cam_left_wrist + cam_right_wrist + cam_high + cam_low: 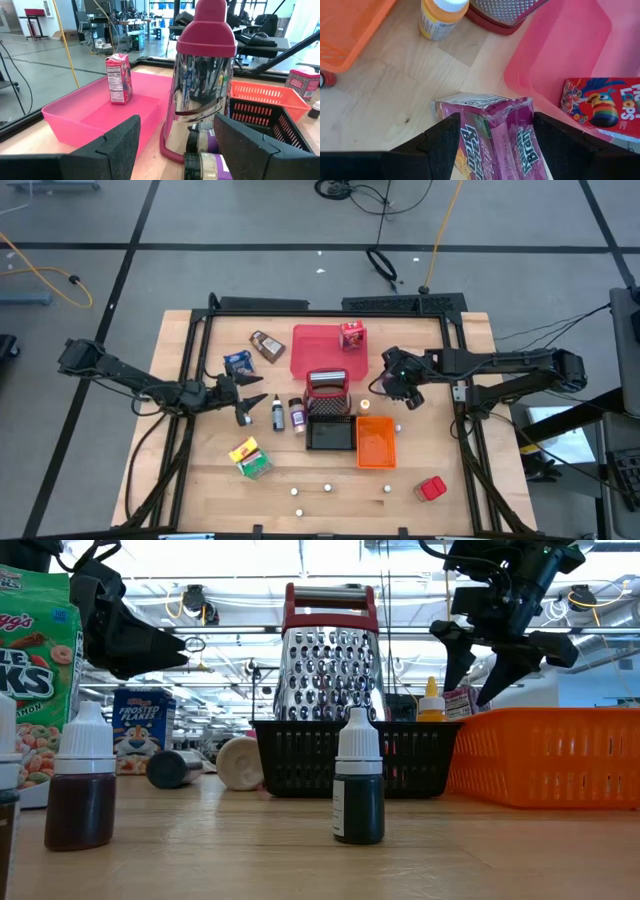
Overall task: Pick & Place Kitchen Items
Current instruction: Put the purple cereal box into the red bin
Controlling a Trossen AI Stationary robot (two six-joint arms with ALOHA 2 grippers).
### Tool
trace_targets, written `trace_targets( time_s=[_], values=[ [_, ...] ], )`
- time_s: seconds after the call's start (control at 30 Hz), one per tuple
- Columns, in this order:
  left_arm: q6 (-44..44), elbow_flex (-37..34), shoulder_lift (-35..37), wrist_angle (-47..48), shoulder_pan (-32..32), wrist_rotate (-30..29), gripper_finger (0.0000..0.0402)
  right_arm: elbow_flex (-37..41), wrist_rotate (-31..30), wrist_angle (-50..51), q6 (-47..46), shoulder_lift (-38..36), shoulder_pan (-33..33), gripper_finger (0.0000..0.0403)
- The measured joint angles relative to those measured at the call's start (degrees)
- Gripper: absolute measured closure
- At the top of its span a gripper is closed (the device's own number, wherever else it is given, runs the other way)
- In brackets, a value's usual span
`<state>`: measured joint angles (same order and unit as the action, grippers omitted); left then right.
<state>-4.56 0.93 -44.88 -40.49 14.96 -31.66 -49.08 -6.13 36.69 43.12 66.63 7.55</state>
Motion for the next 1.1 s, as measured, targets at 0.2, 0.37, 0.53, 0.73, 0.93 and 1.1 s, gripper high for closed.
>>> trace_targets(
  time_s=[0.2,0.37,0.53,0.73,0.93,1.1],
  values=[
    [0.04,0.00,0.00,0.00,0.00,-0.02,0.0147,0.00,0.00,-0.51,0.44,0.00,0.02,0.0161],
    [0.40,0.00,0.00,0.00,0.00,-0.50,0.0146,0.00,0.02,-0.52,0.68,0.00,0.41,0.0161],
    [0.39,0.00,0.00,0.00,0.00,-0.50,0.0146,0.02,0.08,-0.25,0.04,0.02,2.00,0.0161],
    [0.39,0.00,0.00,0.00,0.00,-0.51,0.0146,0.04,0.39,-0.46,-1.38,0.23,2.91,0.0161],
    [0.37,0.00,0.00,0.00,0.00,-0.50,0.0146,2.80,0.33,-2.64,-0.60,0.59,2.93,0.0161],
    [0.37,-0.01,0.00,-0.01,0.00,-0.50,0.0146,4.12,0.22,-3.50,-0.62,0.60,2.93,0.0161]
  ],
)
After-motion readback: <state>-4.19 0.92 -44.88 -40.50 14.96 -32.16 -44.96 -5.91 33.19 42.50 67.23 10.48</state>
